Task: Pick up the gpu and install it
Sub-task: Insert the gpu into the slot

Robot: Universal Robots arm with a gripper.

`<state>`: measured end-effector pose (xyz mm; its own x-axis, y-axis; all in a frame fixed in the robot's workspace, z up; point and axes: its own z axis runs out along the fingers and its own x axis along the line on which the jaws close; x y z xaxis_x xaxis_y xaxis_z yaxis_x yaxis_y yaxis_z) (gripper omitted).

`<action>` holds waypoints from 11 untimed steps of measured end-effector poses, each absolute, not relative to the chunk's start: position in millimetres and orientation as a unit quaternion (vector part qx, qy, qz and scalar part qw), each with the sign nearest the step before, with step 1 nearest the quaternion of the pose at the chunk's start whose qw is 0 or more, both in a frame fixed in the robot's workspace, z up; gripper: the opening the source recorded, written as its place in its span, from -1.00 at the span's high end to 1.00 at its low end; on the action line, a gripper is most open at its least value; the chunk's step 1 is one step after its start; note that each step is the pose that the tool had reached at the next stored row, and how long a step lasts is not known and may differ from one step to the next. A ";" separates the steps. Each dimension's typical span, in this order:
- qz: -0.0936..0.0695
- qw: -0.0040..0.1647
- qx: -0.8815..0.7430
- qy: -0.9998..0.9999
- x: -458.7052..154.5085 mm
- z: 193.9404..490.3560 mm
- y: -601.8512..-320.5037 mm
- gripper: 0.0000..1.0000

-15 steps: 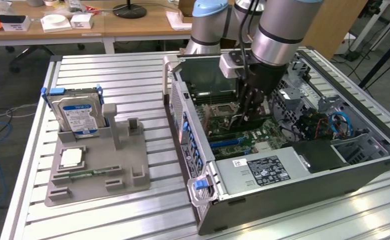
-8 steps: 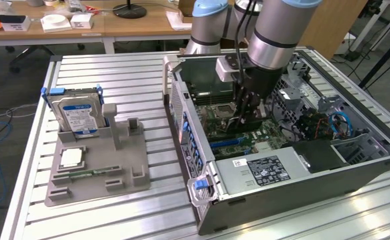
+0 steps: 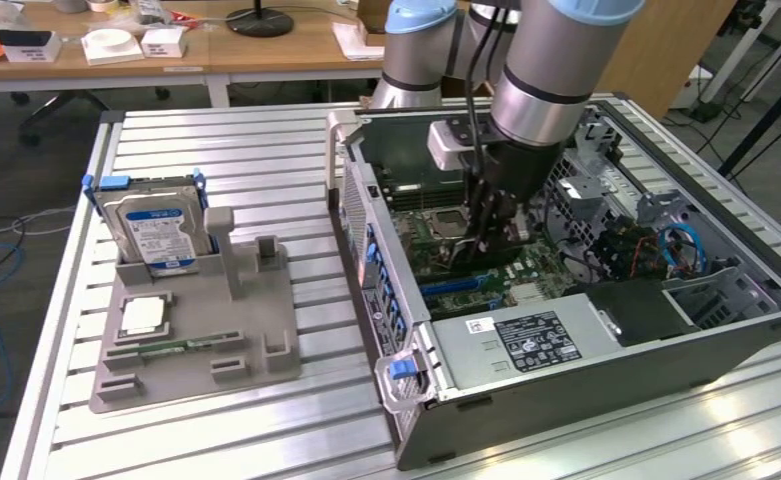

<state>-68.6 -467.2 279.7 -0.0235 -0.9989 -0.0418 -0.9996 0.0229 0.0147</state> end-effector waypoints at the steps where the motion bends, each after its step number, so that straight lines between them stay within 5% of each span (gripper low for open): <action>1: 0.020 0.010 -0.699 0.715 -69.2 279.0 -467.3 0.47; 11: 0.020 0.010 -0.699 0.715 -75.4 271.7 -467.6 0.47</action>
<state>-75.4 -467.6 271.7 -0.0236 -0.9989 -0.0413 -0.9996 0.0230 0.0149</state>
